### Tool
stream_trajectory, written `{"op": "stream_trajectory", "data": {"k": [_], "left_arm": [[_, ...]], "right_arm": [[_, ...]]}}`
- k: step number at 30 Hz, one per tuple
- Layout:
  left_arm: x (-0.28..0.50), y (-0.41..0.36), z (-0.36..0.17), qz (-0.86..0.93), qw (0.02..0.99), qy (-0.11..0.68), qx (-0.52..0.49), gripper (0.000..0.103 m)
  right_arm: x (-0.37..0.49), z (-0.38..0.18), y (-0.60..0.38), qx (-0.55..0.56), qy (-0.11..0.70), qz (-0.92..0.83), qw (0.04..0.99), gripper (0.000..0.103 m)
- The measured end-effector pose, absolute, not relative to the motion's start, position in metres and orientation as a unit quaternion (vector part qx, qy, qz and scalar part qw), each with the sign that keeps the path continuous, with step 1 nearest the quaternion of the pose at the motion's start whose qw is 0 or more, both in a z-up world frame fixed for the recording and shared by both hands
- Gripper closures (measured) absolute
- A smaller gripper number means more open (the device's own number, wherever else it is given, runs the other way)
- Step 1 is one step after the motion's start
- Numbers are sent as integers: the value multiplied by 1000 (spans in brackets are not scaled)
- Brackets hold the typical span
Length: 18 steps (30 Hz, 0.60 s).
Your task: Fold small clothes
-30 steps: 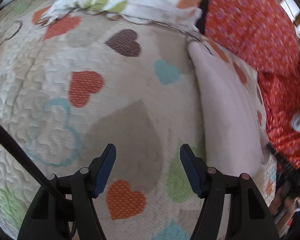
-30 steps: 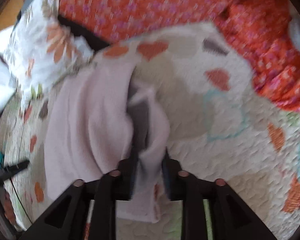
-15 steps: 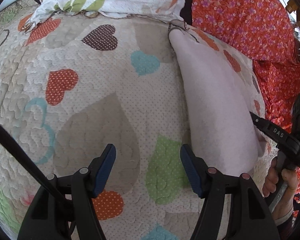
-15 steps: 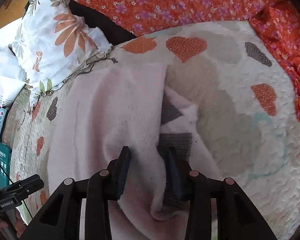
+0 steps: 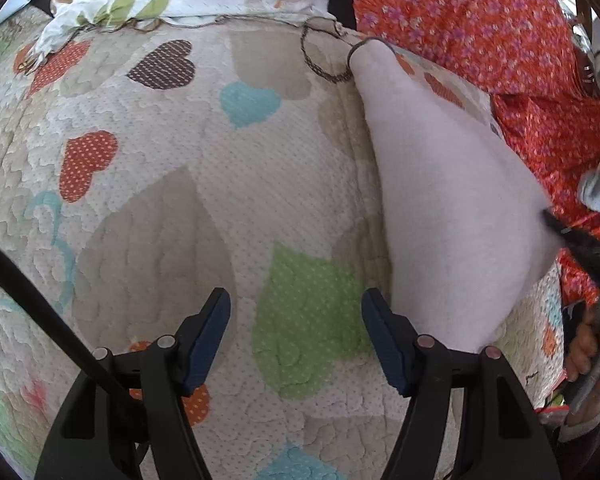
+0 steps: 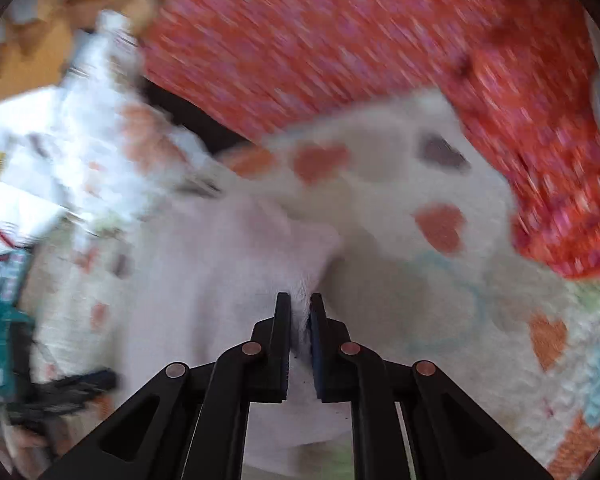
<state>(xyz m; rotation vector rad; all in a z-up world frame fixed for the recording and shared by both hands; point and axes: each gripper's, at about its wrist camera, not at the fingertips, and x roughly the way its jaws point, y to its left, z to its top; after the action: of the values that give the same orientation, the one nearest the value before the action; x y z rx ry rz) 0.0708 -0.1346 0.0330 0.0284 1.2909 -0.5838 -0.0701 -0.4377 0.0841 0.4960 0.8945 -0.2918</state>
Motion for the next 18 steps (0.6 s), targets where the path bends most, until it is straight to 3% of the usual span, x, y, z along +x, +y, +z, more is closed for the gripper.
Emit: {"op": "stream_trajectory", "data": {"k": [4, 6, 9, 14, 18], "left_arm": [[66, -145, 26, -270, 752, 601, 18, 35], [64, -147, 28, -278, 752, 598, 17, 35], [64, -149, 29, -278, 759, 588, 21, 35], [72, -151, 28, -289, 756, 587, -20, 33], [81, -169, 30, -288, 784, 550, -27, 22]], "right_arm": [[-61, 28, -453, 282, 500, -137, 808, 90], [-66, 38, -458, 300, 483, -138, 811, 88], [-76, 76, -459, 273, 431, -161, 845, 71], [-71, 92, -452, 236, 413, -173, 862, 54], [-62, 74, -449, 242, 440, -173, 847, 54]]}}
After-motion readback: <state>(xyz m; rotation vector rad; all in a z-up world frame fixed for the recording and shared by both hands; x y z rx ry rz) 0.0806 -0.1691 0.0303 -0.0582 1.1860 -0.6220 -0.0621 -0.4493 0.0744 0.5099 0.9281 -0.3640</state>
